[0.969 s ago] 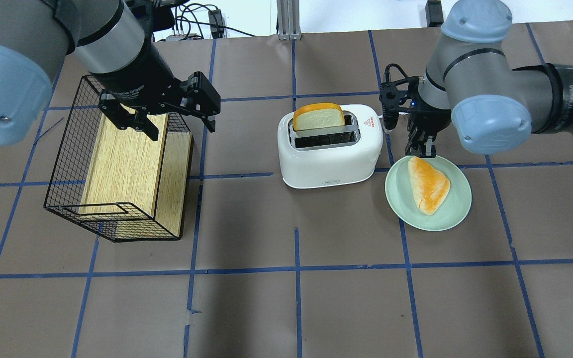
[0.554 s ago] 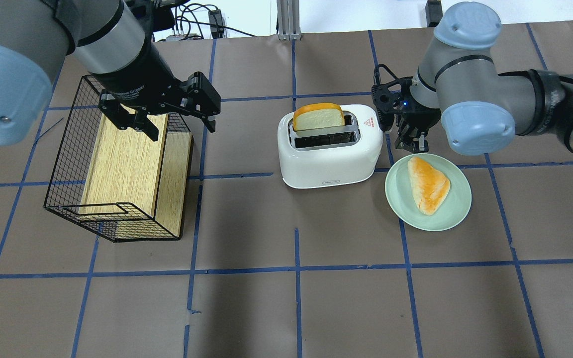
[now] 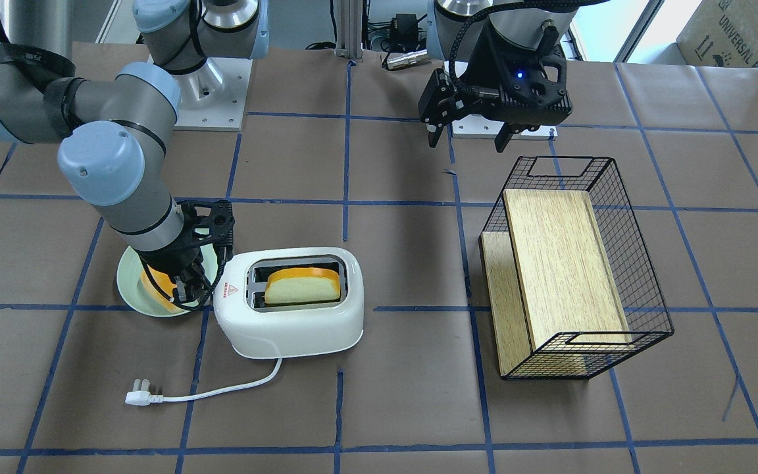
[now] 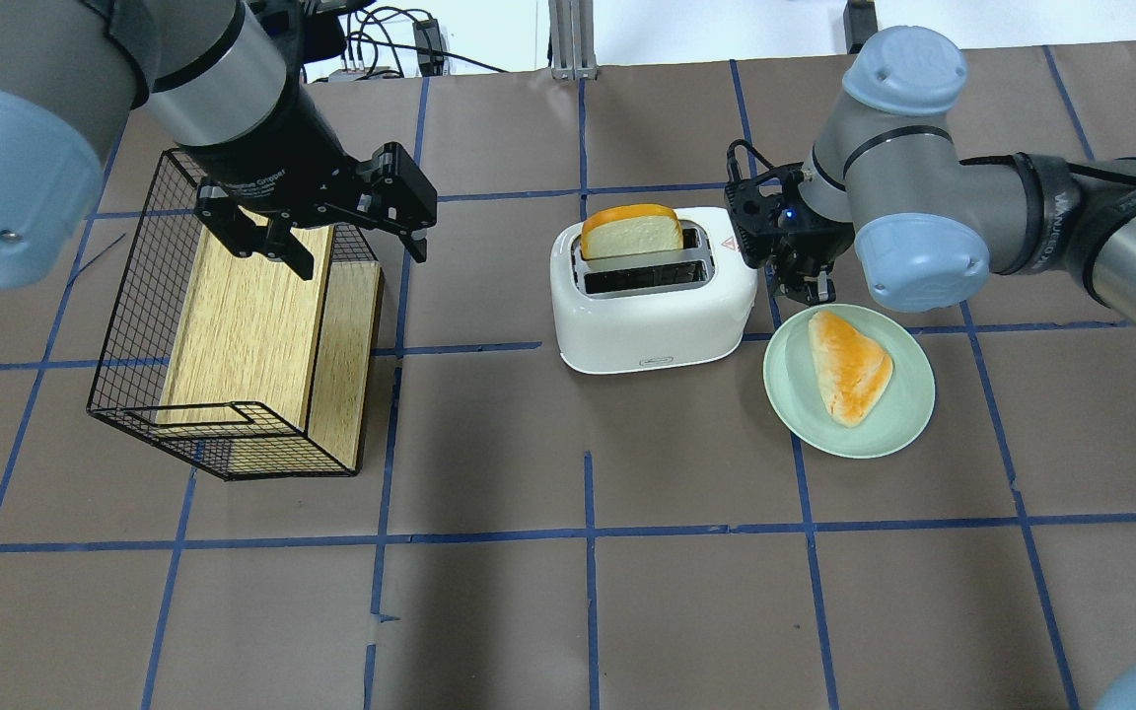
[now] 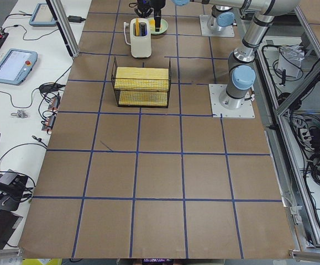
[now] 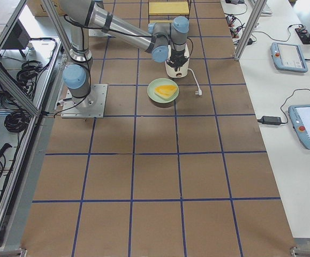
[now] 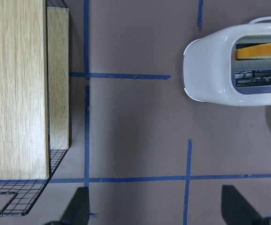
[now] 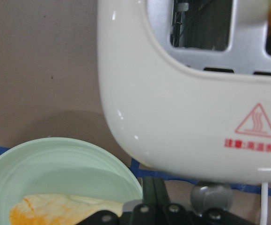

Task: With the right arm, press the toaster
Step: 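Lower the right gripper onto the toaster lever, pressing it down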

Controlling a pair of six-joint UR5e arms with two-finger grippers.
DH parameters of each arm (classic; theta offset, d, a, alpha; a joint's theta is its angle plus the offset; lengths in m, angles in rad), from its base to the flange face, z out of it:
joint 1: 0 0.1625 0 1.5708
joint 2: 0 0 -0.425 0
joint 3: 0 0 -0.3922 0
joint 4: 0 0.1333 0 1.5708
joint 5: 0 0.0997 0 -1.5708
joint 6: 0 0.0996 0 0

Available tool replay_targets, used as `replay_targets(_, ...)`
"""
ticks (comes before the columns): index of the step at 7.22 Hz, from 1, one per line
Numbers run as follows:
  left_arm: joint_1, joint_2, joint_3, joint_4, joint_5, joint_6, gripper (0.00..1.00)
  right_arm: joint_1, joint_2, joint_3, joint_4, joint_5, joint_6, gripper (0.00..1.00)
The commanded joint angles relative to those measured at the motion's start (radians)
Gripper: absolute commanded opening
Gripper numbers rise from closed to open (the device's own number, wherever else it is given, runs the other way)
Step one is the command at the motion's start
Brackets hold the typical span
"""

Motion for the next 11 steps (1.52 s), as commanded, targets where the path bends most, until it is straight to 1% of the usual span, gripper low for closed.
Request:
replay_targets(1, 0.0, 0.0, 0.0, 0.0, -0.001, 0.0, 1.0, 0.0, 0.016, 0.001, -0.004, 0.013, 0.0, 0.13)
replay_targets(3, -0.002, 0.0, 0.0, 0.0, 0.0, 0.0, 1.0, 0.0, 0.028, 0.0, -0.005, 0.021, -0.002, 0.13)
replay_targets(6, -0.002, 0.0, 0.0, 0.0, 0.0, 0.0, 1.0, -0.003, 0.055, 0.0, -0.045, 0.024, -0.003, 0.13)
replay_targets(9, -0.002, 0.0, 0.0, 0.0, 0.0, 0.0, 1.0, -0.003, 0.068, 0.001, -0.047, 0.021, -0.003, 0.13)
replay_targets(11, 0.0, 0.0, 0.0, 0.0, 0.0, 0.0, 1.0, -0.003, 0.087, 0.001, -0.074, 0.021, -0.003, 0.13)
